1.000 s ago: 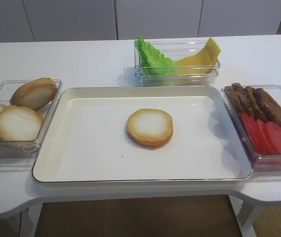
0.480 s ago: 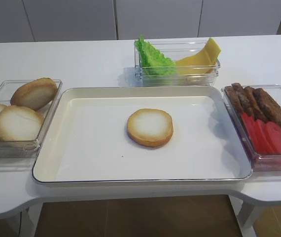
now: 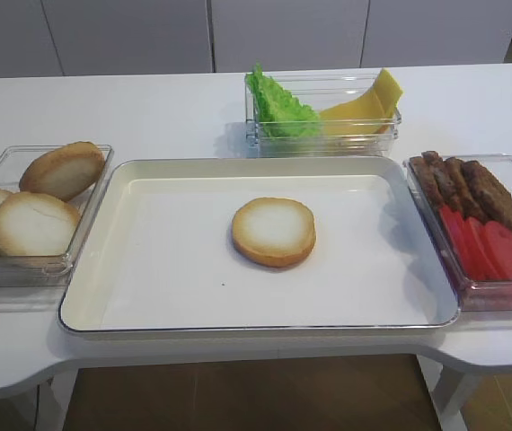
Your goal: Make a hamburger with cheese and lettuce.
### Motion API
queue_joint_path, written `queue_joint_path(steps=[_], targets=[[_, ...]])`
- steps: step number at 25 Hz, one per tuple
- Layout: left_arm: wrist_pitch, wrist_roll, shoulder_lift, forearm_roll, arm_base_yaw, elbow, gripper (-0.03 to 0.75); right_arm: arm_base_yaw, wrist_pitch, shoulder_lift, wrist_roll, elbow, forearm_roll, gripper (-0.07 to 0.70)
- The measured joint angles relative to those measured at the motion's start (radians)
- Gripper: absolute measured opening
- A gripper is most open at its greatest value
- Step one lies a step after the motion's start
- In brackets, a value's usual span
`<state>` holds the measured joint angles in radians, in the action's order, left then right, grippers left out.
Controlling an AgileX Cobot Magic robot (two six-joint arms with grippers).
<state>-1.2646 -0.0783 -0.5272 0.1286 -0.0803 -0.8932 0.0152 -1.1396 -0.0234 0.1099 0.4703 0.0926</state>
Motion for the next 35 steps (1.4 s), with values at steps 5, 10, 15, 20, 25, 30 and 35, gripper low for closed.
queue_joint_path(steps=[5,10,15,20,25,30,35], targets=[[-0.006,-0.001,0.171,0.0,0.0,0.06,0.425,0.0,0.0,0.0,0.0,0.0,0.0,0.426],[-0.01,-0.003,0.337,0.0,0.0,0.117,0.424,0.0,0.0,0.0,0.0,0.0,0.0,0.426],[-0.014,-0.003,0.446,-0.007,0.0,0.19,0.424,0.0,0.0,0.0,0.0,0.0,0.0,0.426],[-0.014,-0.003,0.519,-0.049,0.0,0.269,0.424,0.0,0.0,0.0,0.0,0.0,0.0,0.426],[-0.016,-0.003,0.544,-0.055,0.002,0.331,0.423,0.0,0.0,0.0,-0.002,0.0,0.0,0.426],[-0.016,-0.003,0.544,-0.055,0.002,0.35,0.423,0.0,0.0,0.0,-0.002,0.0,0.0,0.426],[-0.016,0.016,0.544,-0.055,0.002,0.354,0.423,0.0,0.0,0.0,-0.002,0.0,0.0,0.426]])
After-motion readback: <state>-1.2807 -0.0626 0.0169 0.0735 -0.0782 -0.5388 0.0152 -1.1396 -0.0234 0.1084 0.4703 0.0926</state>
